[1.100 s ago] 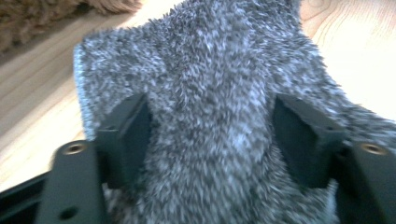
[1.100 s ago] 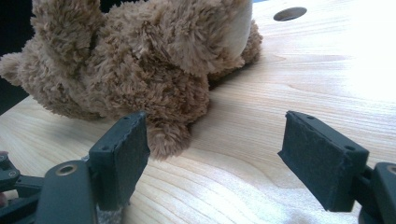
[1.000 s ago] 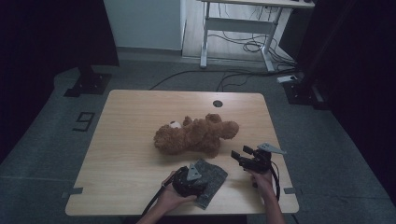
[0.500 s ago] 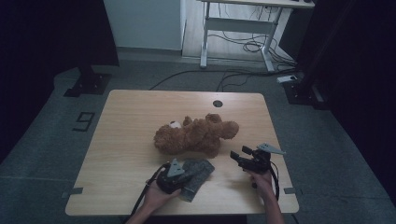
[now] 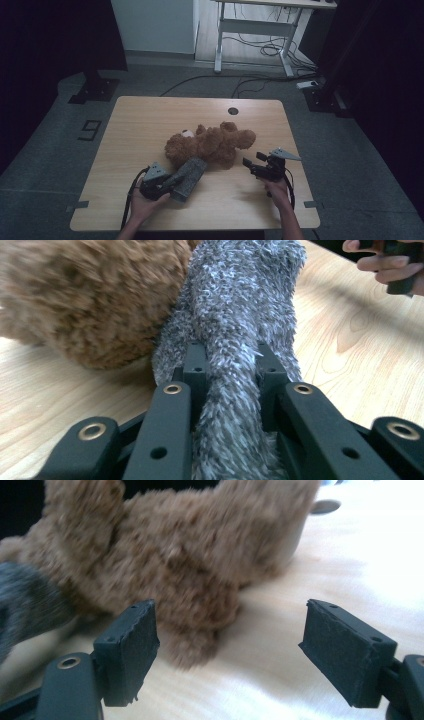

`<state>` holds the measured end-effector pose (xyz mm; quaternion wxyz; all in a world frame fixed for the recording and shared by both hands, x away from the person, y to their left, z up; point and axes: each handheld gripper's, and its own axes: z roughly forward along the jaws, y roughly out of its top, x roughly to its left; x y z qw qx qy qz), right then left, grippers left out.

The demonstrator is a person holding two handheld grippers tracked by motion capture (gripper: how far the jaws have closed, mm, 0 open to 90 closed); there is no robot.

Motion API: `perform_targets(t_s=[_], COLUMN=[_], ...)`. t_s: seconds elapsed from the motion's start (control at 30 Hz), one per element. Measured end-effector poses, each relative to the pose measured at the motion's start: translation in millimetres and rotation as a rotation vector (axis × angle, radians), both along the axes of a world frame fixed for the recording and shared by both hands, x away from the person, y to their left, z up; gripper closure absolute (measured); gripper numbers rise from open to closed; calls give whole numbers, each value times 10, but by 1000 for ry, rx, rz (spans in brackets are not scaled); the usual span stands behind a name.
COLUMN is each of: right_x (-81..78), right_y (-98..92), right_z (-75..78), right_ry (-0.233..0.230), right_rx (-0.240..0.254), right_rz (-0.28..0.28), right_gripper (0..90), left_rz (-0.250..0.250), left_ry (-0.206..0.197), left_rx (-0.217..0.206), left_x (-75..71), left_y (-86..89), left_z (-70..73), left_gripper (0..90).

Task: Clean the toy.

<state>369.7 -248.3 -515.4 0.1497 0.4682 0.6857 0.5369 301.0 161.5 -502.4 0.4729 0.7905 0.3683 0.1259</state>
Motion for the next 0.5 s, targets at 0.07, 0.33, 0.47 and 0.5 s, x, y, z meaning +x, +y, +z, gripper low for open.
perform_targets(t_s=[0.07, 0.33, 0.47, 0.5], right_x=[74, 431, 591, 621], right_y=[10, 120, 170, 182], right_z=[64, 185, 154, 139], right_ry=[-7, 5, 29, 30], right_rx=[-2, -14, 5, 13], right_rz=[-16, -34, -45, -46], right_gripper=[217, 195, 194, 210], left_rz=[7, 62, 70, 69], left_ry=[-4, 1, 0, -1], left_rx=[0, -28, -34, -33], left_x=[-2, 42, 45, 44], left_y=[43, 252, 291, 296], left_z=[24, 35, 36, 35], left_gripper=[734, 737, 737, 737])
